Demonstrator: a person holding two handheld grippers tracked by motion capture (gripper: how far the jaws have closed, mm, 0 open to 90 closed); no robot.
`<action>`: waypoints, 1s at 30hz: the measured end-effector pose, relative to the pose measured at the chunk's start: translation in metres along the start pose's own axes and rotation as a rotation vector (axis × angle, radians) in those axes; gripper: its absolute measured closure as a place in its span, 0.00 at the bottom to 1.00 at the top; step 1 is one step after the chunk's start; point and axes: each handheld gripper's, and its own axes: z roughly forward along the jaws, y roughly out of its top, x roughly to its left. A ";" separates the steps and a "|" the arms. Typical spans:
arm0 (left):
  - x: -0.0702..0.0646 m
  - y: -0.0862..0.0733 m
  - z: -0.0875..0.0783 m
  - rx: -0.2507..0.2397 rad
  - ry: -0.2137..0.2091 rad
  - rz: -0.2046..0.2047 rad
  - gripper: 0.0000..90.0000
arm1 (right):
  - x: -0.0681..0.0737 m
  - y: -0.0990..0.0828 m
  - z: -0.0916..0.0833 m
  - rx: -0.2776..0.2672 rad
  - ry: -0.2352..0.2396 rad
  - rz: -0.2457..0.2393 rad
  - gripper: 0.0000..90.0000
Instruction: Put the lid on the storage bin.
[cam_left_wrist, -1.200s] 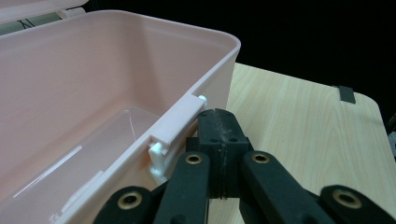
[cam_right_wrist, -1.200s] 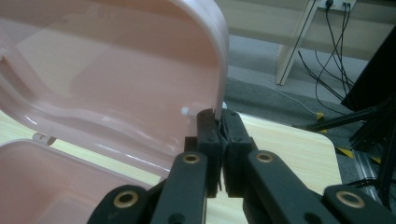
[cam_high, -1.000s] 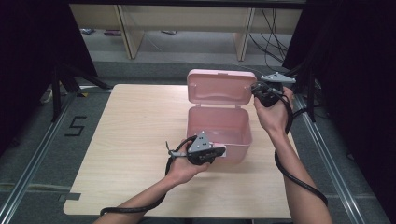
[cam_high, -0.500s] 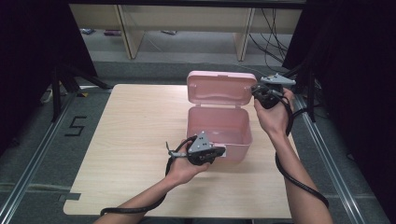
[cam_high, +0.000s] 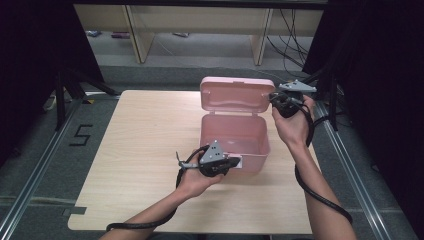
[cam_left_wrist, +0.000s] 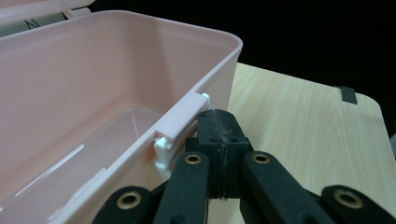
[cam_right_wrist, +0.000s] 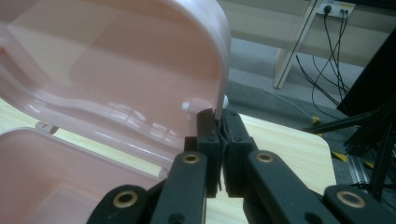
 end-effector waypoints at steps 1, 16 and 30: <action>0.000 0.000 -0.002 -0.006 0.003 -0.006 1.00 | 0.000 0.000 0.000 -0.001 0.003 0.001 0.99; 0.023 0.021 -0.039 -0.097 0.083 -0.048 1.00 | 0.004 -0.003 -0.004 0.004 0.004 0.018 0.98; 0.048 0.044 -0.063 -0.162 0.175 -0.061 1.00 | 0.006 -0.006 -0.007 -0.008 -0.001 0.002 0.98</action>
